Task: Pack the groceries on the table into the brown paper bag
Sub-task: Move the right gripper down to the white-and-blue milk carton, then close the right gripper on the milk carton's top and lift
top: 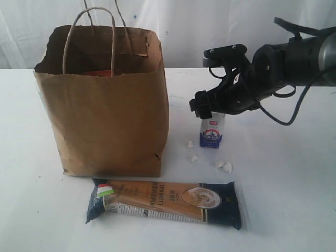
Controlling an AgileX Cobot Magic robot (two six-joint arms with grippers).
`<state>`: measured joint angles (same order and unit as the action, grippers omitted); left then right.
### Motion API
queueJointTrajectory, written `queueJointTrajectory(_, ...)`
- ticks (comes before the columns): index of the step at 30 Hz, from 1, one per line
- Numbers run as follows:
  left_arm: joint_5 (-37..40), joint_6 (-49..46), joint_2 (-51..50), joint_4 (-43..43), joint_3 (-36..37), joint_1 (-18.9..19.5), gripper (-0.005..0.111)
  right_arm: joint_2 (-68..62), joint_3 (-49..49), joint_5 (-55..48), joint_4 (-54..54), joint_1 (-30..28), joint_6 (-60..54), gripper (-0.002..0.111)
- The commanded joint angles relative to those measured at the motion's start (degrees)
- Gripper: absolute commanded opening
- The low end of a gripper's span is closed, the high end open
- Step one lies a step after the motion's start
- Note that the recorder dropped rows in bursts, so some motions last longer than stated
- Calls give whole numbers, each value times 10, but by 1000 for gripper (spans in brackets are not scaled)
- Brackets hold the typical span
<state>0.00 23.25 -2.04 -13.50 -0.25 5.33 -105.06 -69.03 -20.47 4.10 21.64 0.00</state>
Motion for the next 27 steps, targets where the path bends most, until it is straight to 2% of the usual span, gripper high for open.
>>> queueJointTrajectory(1,-4,2,4,-5,3,1,0,-3,-5,-23,2,0,4,80)
queueJointTrajectory(5,-4,2,4,-5,3,1,0,-3,-5,-42,2,0,0,72)
queueJointTrajectory(12,-4,1,4,-5,3,1,0,10,-5,-83,-2,0,0,33)
queueJointTrajectory(14,-4,1,4,-5,3,1,0,19,-5,-105,-7,0,0,28)
queueJointTrajectory(21,-4,1,4,-5,3,1,0,92,-5,-214,-72,0,0,26)
queueJointTrajectory(27,-4,0,4,-5,3,1,0,179,-5,-218,-81,0,0,26)
